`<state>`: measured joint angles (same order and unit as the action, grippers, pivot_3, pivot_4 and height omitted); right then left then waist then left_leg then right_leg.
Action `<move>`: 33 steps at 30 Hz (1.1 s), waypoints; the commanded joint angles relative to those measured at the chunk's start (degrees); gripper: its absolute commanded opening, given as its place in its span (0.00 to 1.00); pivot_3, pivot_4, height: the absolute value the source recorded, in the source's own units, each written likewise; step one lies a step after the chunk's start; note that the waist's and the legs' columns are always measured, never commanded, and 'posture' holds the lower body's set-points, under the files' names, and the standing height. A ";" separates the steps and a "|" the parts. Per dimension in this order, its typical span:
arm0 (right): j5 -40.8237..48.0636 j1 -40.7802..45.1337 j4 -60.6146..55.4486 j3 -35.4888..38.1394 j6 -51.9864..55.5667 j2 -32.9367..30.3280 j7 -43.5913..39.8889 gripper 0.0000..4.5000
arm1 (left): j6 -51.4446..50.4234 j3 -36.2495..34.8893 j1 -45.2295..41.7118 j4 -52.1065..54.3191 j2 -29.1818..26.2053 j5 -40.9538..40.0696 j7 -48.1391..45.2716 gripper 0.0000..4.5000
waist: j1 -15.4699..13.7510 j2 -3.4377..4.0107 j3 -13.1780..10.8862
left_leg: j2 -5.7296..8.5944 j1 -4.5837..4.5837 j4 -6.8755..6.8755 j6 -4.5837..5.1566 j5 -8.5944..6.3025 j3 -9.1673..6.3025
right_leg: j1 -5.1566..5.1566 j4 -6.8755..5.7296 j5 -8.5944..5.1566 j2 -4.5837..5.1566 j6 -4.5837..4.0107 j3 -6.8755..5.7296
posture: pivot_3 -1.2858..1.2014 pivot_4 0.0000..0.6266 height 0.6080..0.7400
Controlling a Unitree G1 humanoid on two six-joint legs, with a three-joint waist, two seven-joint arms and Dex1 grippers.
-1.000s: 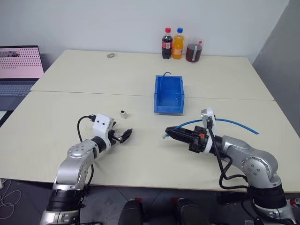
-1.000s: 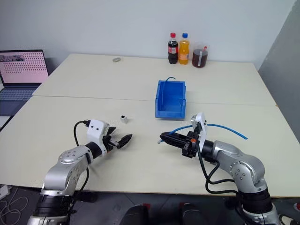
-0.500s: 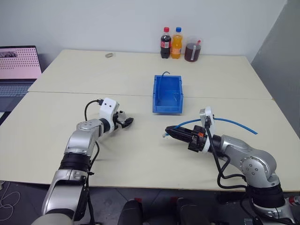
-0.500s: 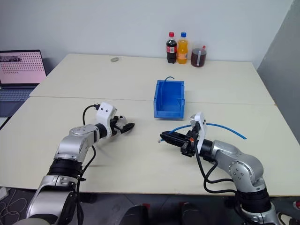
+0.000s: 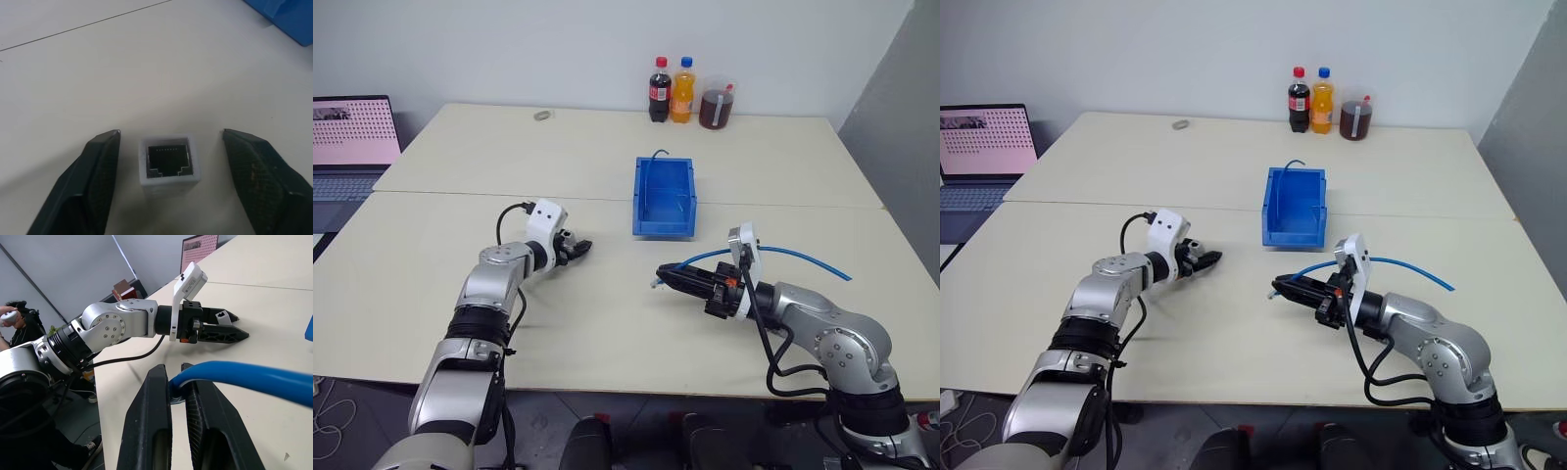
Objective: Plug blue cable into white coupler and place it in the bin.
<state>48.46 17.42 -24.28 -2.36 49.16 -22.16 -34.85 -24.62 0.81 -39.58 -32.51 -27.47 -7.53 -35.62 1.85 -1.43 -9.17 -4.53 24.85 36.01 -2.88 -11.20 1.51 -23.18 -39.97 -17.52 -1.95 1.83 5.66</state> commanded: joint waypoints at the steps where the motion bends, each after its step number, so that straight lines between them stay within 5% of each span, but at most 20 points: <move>1: 0.45 0.65 -2.21 0.46 -0.70 -0.39 -0.32 0.02 | -0.59 0.08 0.76 0.78 -0.09 0.71 -0.15 0.53 | 0.00 0.00 0.00 | 0.00 0.00 0.00 0.00 0.00 0.00 | 0.00 0.00 0.00 0.00 0.00 0.00 | 0.52 0.24 1.00; 8: 0.24 1.07 -1.90 0.23 -0.86 -0.32 -0.38 0.02 | -1.20 0.22 1.34 1.35 -0.15 1.22 0.26 0.17 | 0.00 0.00 0.00 | 0.00 -0.01 0.00 0.00 0.00 0.00 | 0.00 0.00 0.00 0.00 0.00 0.00 | 0.52 0.24 1.00; 14: -0.35 1.00 -1.94 0.58 -1.50 -0.32 -0.09 0.02 | -0.61 0.84 3.05 5.18 -0.95 0.84 -2.98 0.18 | 0.03 0.00 0.00 | 0.00 -0.01 0.00 0.00 0.00 0.00 | 0.00 0.00 0.00 0.00 0.00 0.01 | 0.52 0.24 1.00; 23: -4.50 -1.59 -6.46 -1.25 -3.94 -7.30 -3.77 0.02 | -0.33 9.87 7.04 21.50 -4.83 -3.40 -25.99 0.18 | -0.10 -0.02 -0.03 | 0.00 0.03 0.01 0.00 0.00 0.01 | 0.00 0.01 0.00 0.03 -0.01 -0.01 | 0.52 0.24 1.00; 33: -10.06 -2.60 -9.06 -3.54 -7.57 -11.00 -5.81 0.02 | 5.99 20.16 5.66 21.54 -6.43 0.86 -38.78 0.18 | 0.10 -0.02 -0.03 | -0.01 0.01 0.01 0.00 0.00 -0.01 | -0.01 0.01 -0.01 -0.02 -0.01 0.01 | 0.52 0.24 1.00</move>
<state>39.43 14.59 -31.33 -5.58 43.56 -32.80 -39.84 -21.79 19.37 -32.51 -11.09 -33.66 -8.41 -73.10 1.95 -1.45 -9.19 -4.54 24.87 36.04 -2.88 -11.20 1.50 -23.19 -39.96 -17.53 -1.97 1.82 5.68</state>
